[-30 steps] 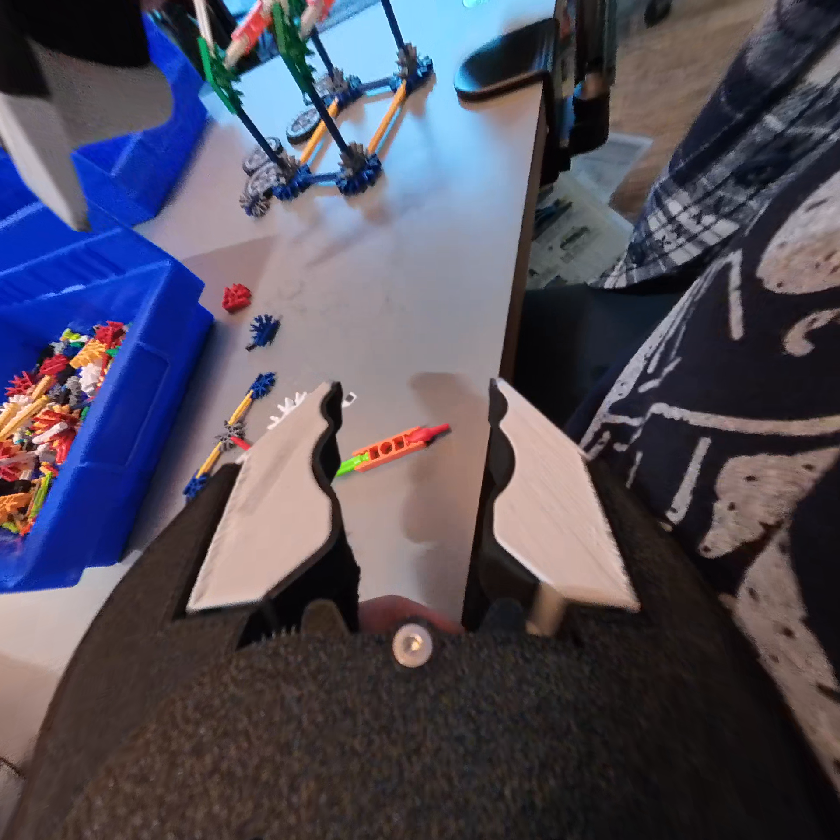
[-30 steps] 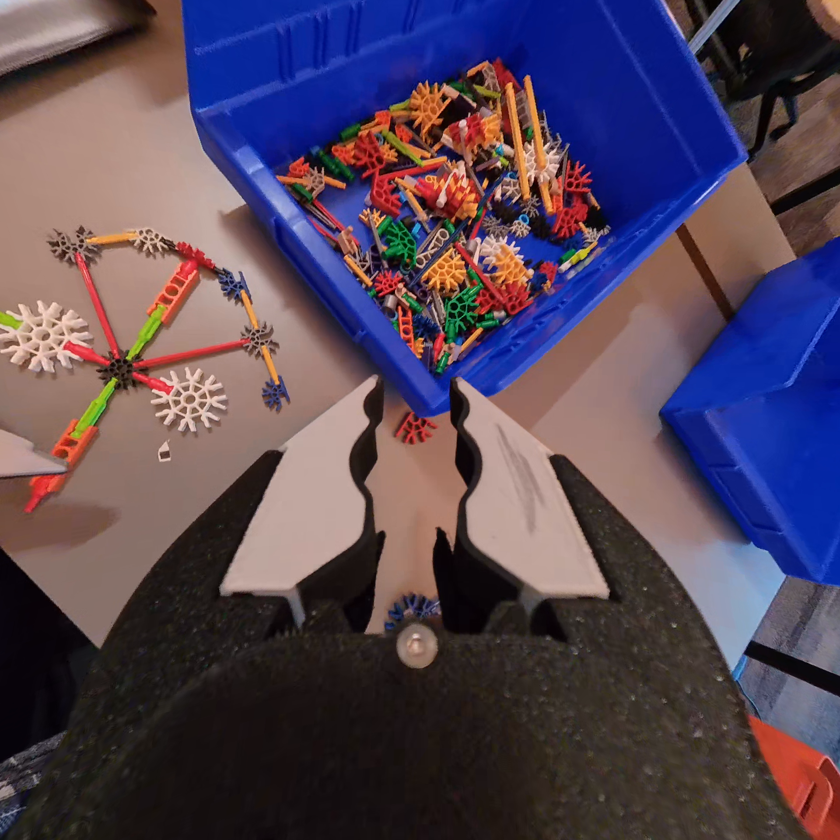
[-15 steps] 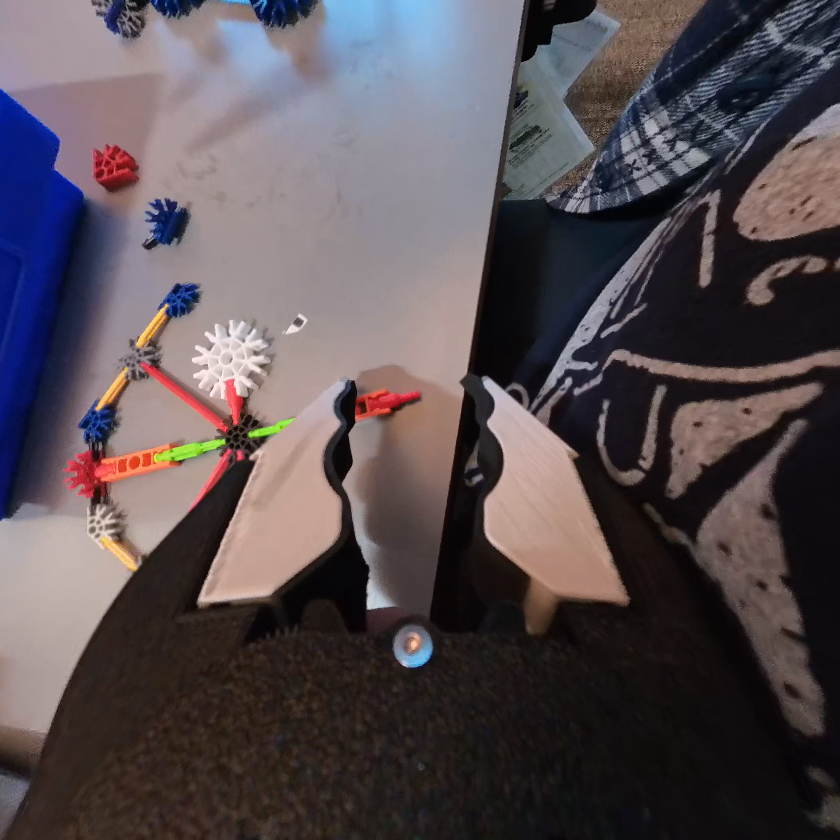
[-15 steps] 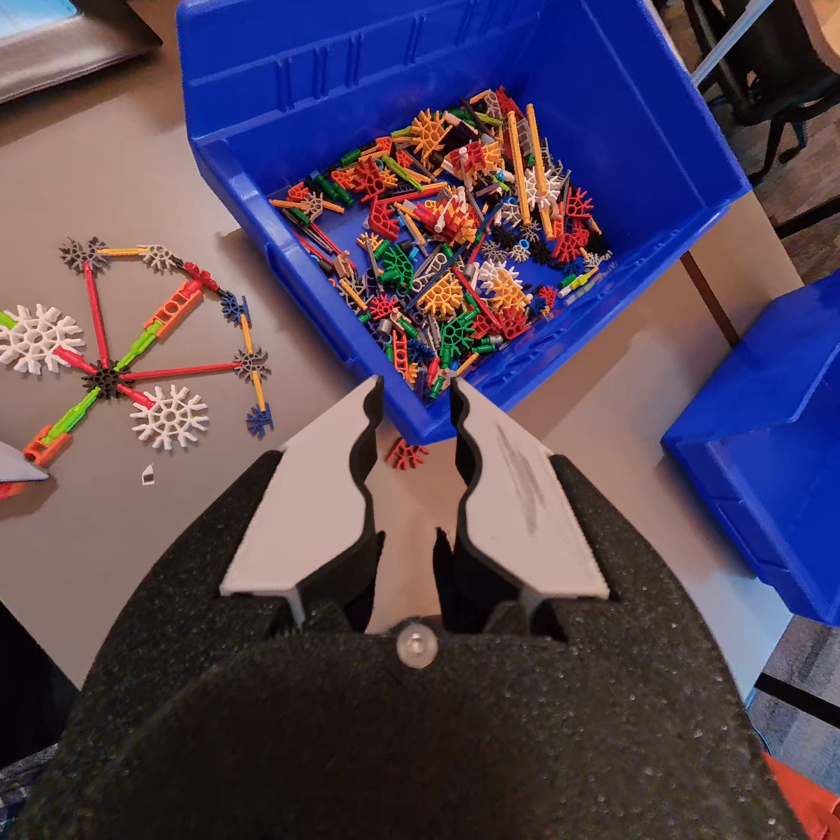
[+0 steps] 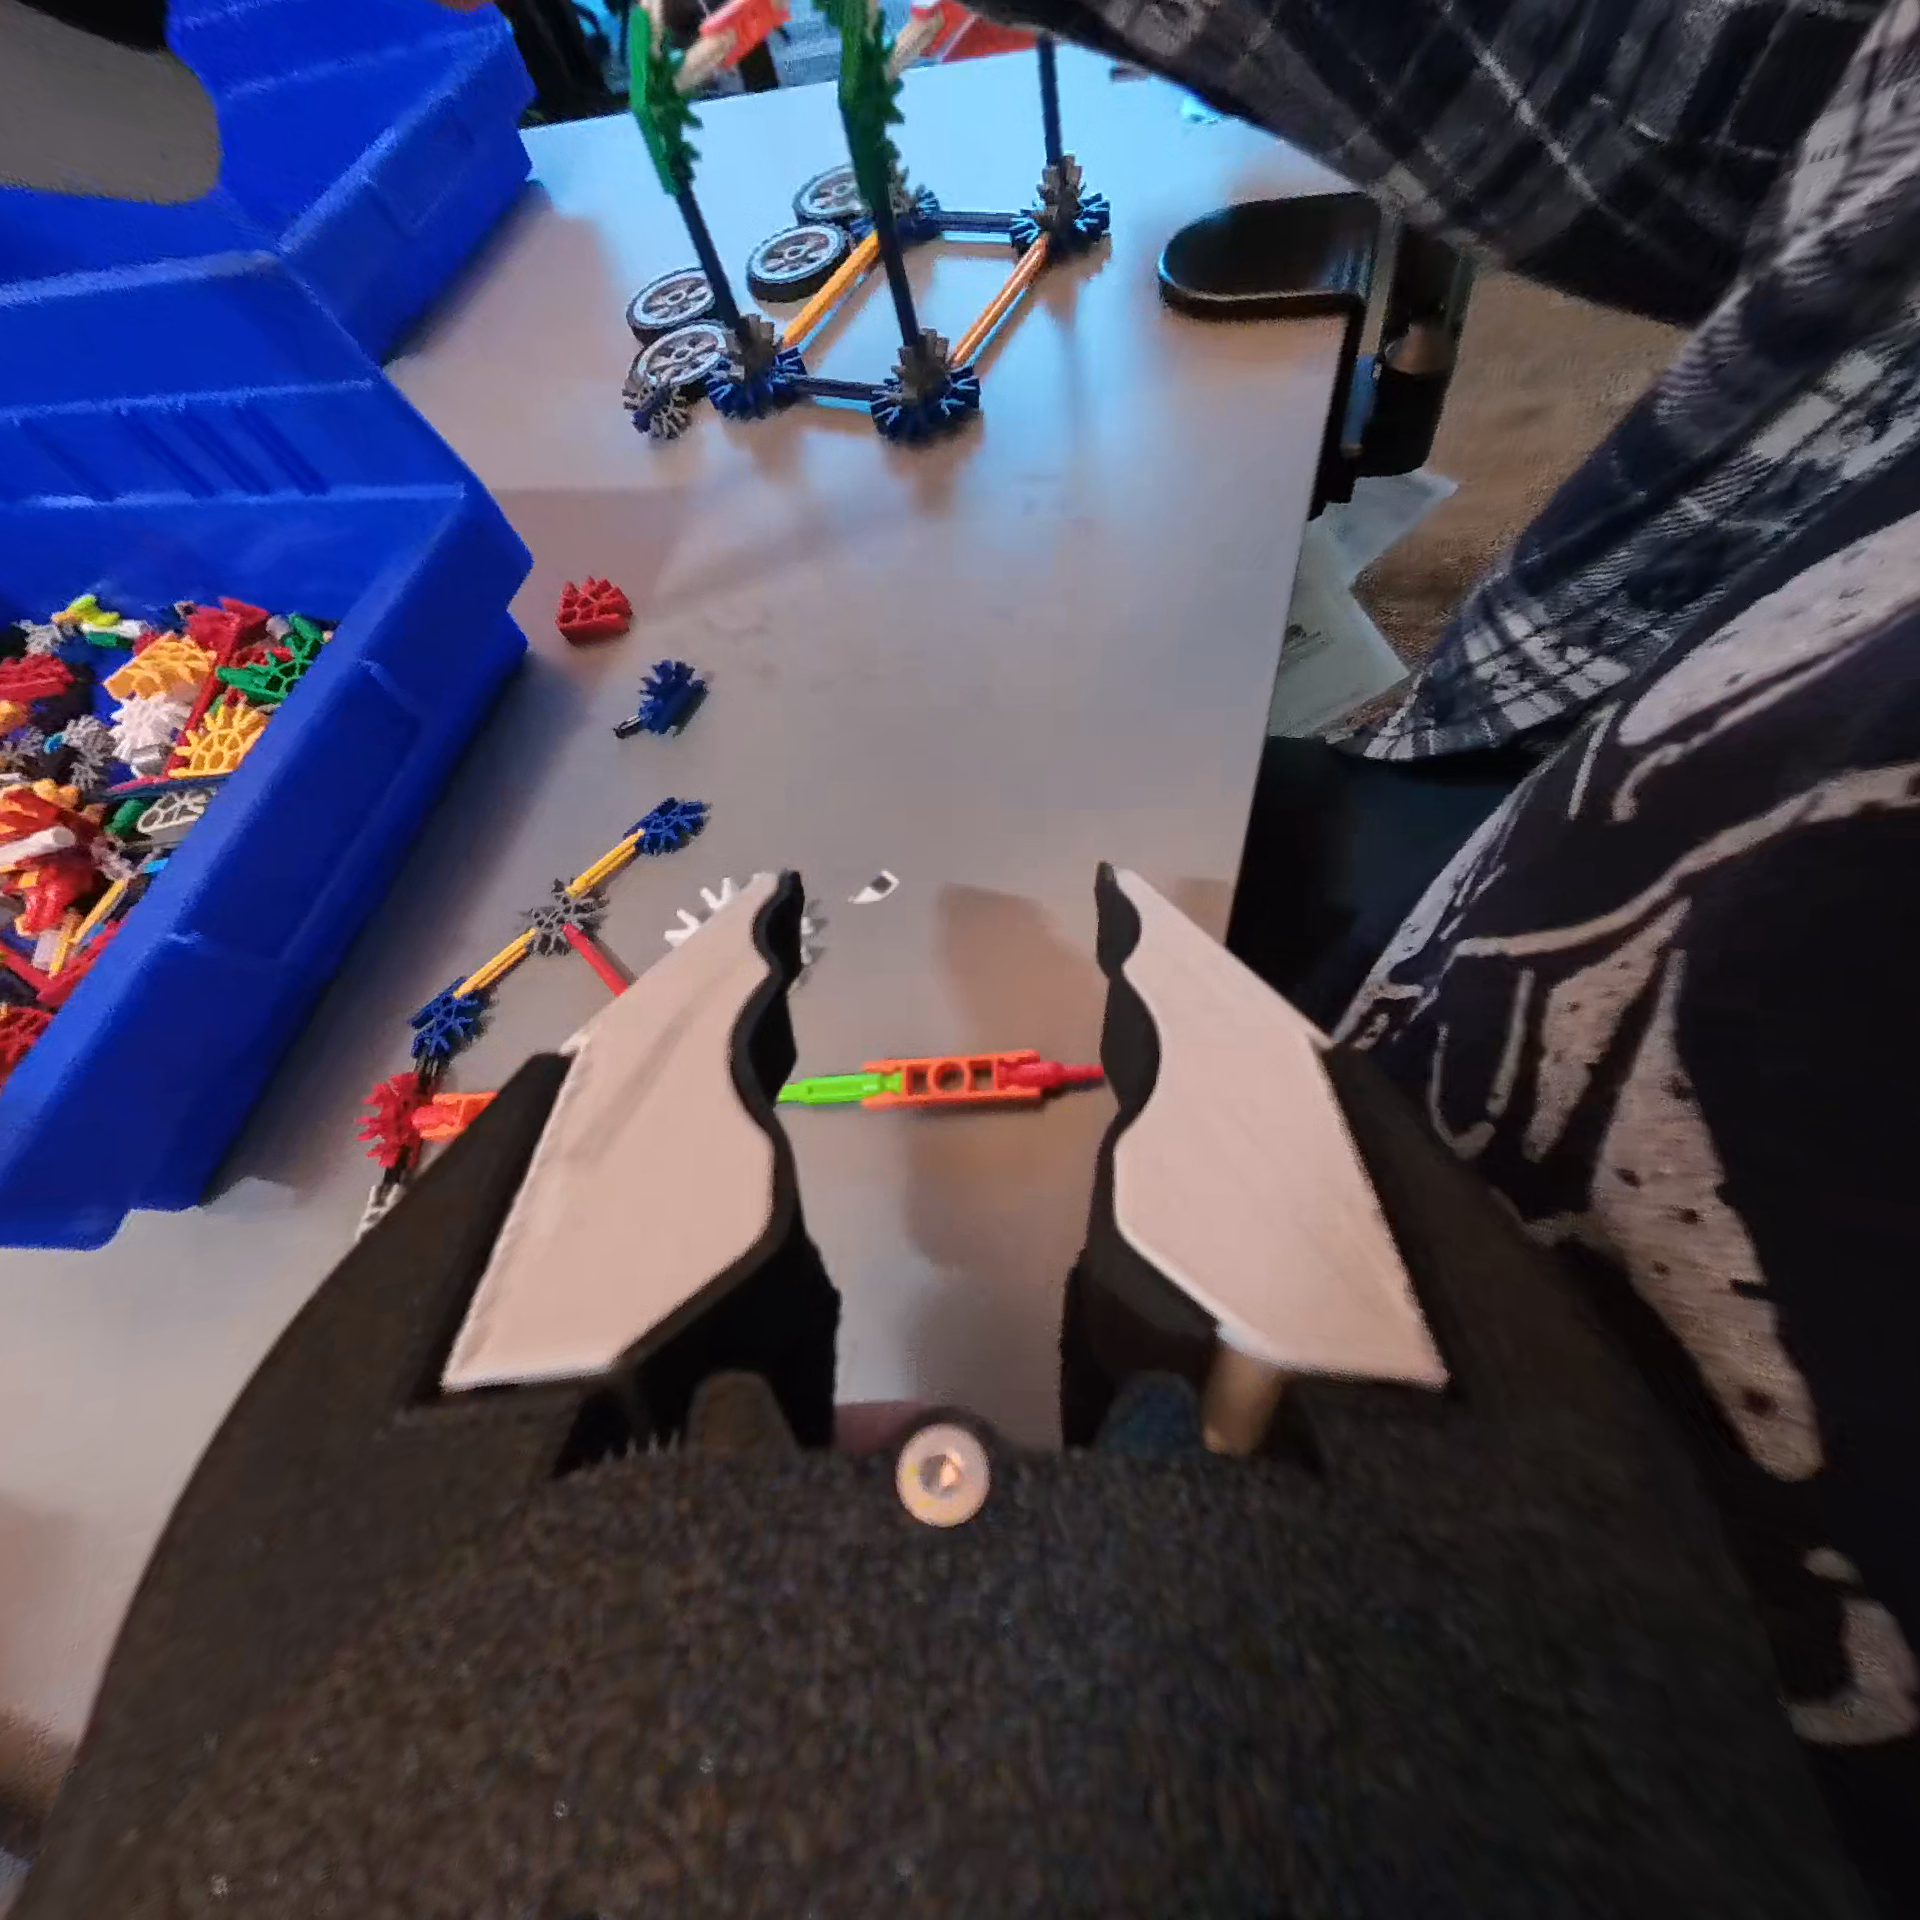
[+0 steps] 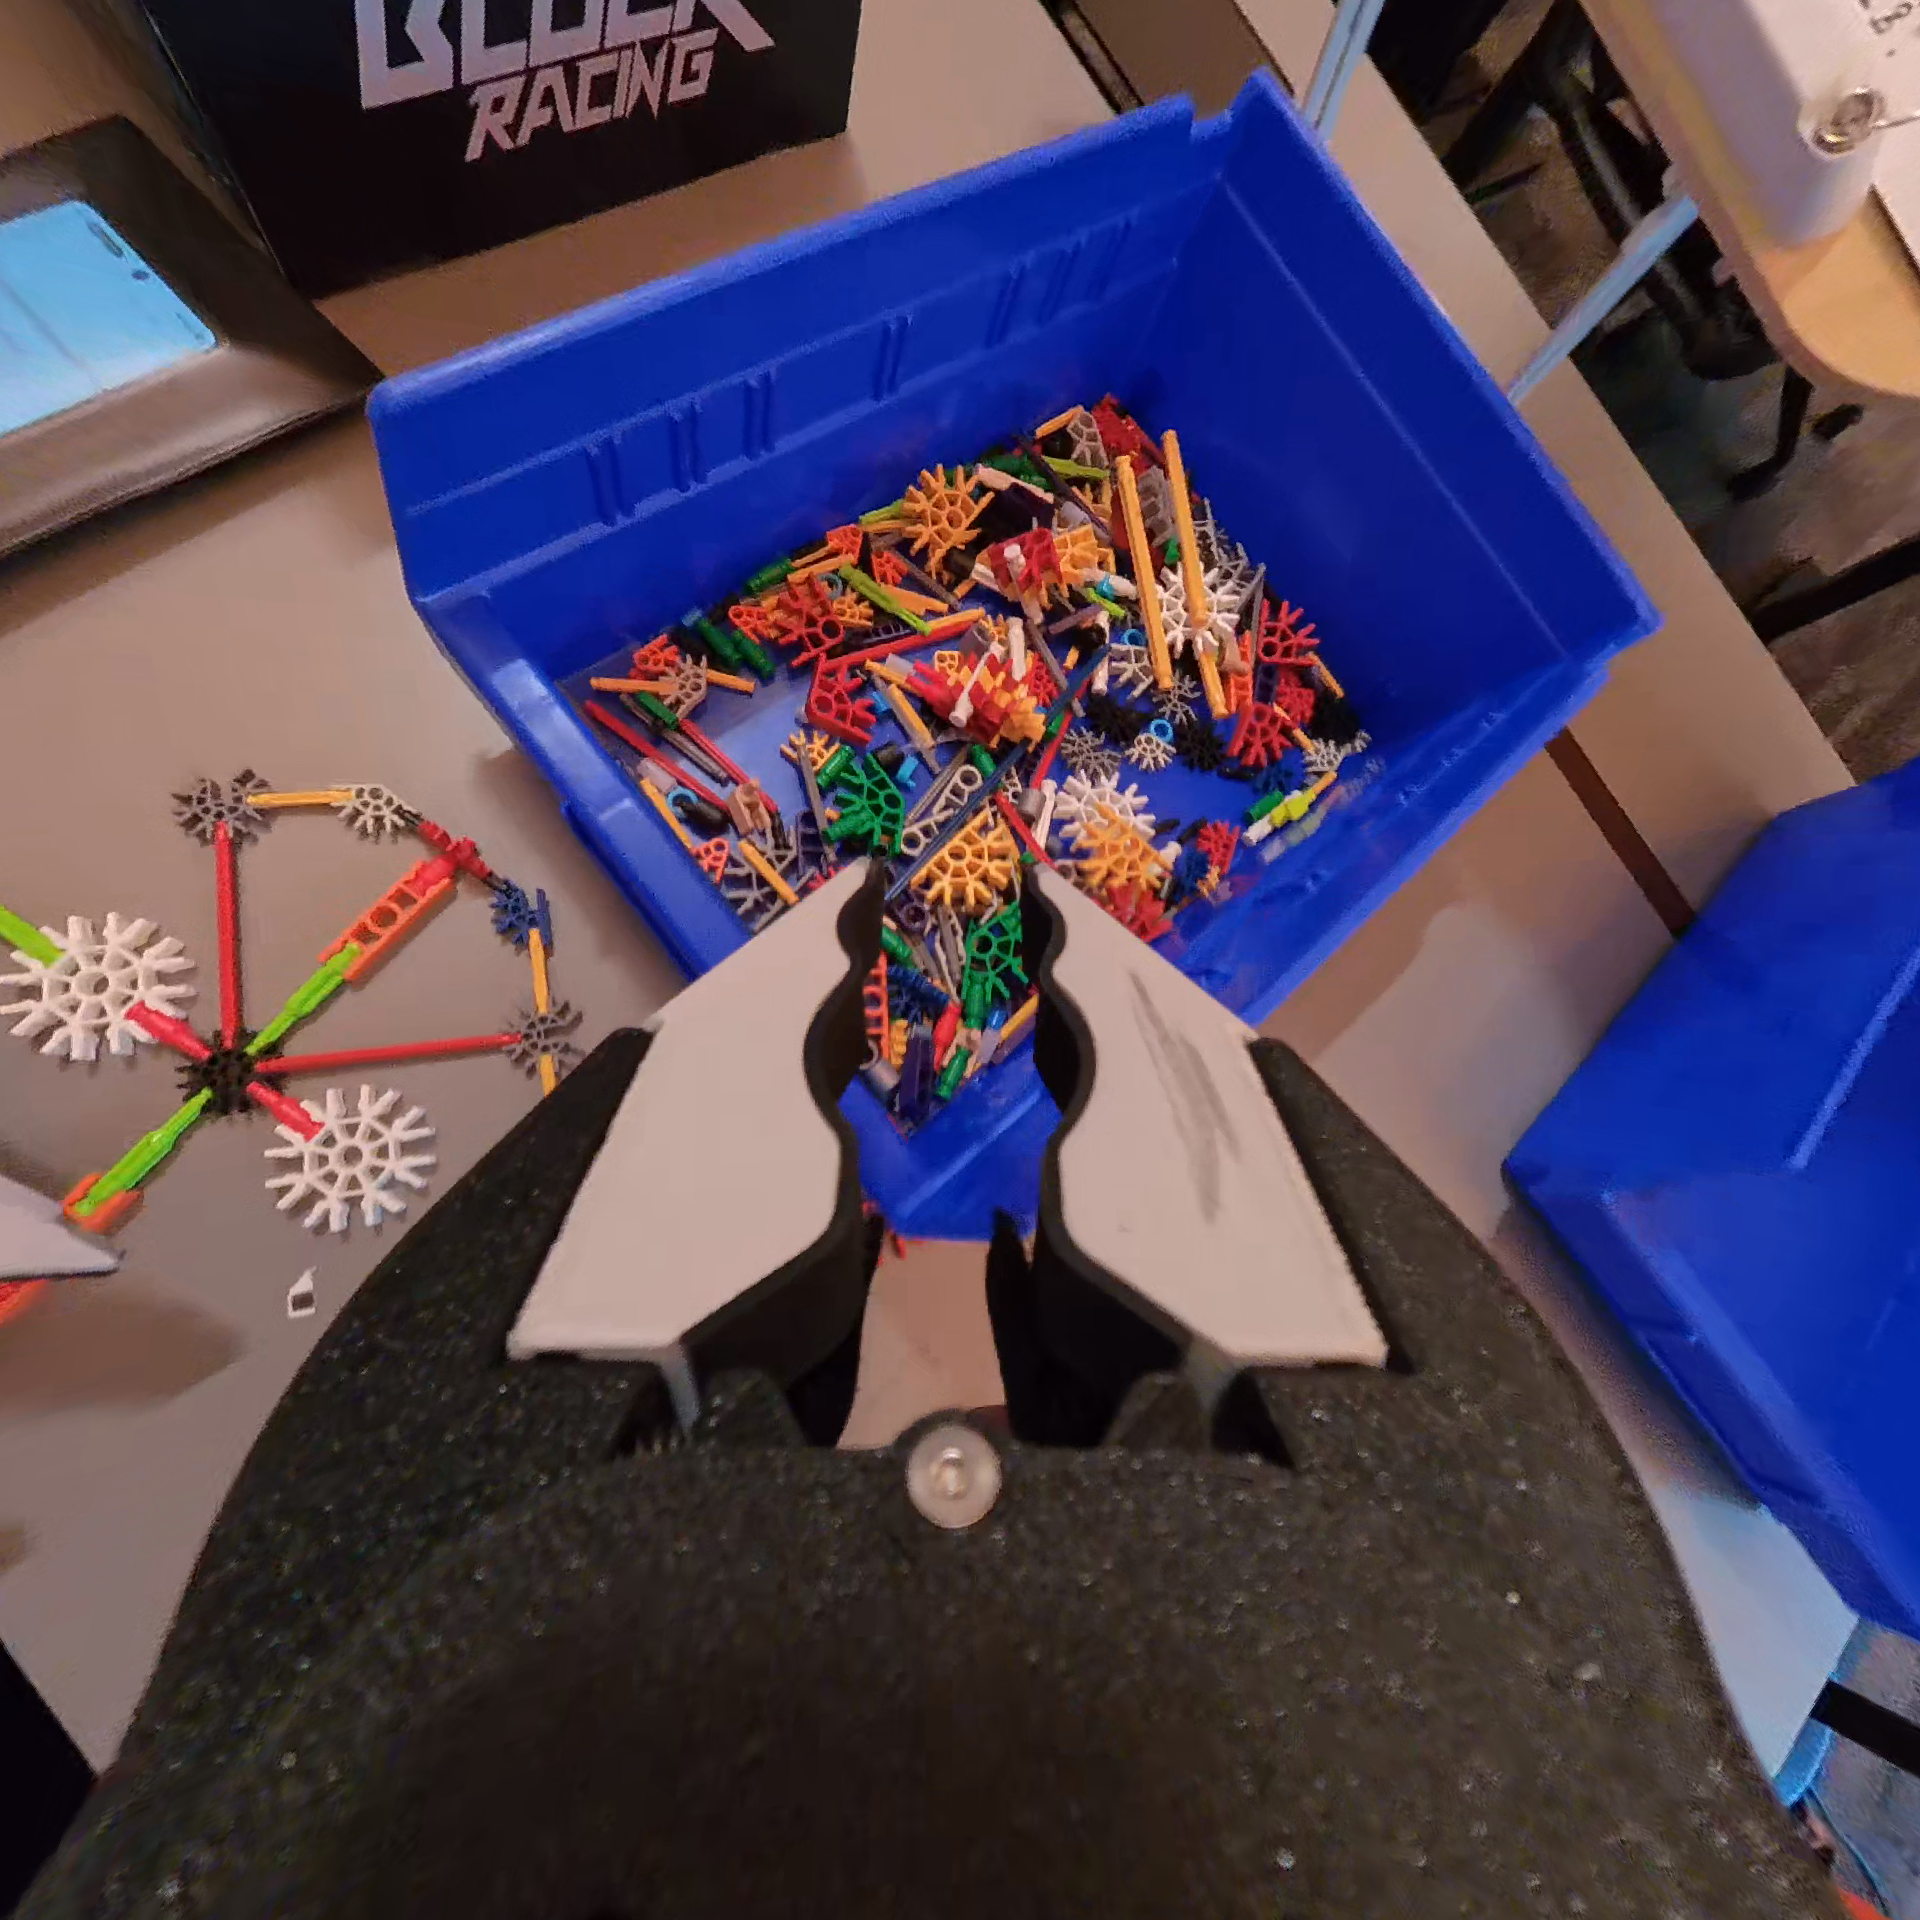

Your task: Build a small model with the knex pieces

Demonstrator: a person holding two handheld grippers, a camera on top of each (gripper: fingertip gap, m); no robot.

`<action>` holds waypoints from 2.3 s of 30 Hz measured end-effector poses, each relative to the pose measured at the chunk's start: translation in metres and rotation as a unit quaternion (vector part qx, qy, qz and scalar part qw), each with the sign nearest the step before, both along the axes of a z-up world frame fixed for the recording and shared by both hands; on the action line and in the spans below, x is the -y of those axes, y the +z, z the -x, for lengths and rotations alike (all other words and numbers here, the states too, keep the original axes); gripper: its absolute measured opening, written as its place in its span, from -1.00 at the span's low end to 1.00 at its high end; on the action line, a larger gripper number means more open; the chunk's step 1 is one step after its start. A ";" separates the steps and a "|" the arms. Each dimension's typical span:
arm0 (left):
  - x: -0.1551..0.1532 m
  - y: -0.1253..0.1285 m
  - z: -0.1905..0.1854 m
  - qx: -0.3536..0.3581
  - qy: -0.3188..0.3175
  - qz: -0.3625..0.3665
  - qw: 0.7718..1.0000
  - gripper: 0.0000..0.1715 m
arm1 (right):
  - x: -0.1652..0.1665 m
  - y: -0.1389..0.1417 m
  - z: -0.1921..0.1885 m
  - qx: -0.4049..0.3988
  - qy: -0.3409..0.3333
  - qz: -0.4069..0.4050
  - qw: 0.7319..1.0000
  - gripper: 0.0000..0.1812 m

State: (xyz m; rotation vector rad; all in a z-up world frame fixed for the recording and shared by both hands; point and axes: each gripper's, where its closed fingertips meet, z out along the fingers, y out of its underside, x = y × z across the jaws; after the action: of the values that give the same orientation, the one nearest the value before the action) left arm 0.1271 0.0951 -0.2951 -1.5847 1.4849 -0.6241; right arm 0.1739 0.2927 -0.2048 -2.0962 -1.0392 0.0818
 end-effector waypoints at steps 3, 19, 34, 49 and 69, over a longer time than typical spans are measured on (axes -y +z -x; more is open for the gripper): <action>-0.001 -0.007 -0.001 -0.001 -0.002 0.007 1.000 -0.35 | -0.012 -0.009 0.016 0.013 0.033 0.024 0.999 -0.75; 0.000 -0.004 -0.003 0.012 -0.012 0.010 1.000 -0.35 | -0.091 -0.095 0.094 0.163 0.239 0.120 0.950 -0.90; 0.003 -0.002 -0.003 0.019 -0.022 0.017 0.999 -0.34 | -0.098 -0.099 0.092 0.169 0.245 0.133 0.945 -0.97; 0.004 -0.002 -0.004 0.009 -0.018 -0.010 1.000 -0.33 | -0.016 0.009 0.075 0.105 0.224 0.024 0.969 -0.97; 0.008 -0.010 -0.008 -0.025 -0.013 -0.064 0.998 -0.34 | 0.117 -0.079 0.043 0.092 0.246 0.132 0.956 -1.00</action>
State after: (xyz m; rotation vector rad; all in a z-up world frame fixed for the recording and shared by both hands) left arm 0.1349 0.0871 -0.3048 -1.4949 1.5534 -0.4957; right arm 0.1312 0.1760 -0.2837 -2.0540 -1.7307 0.2882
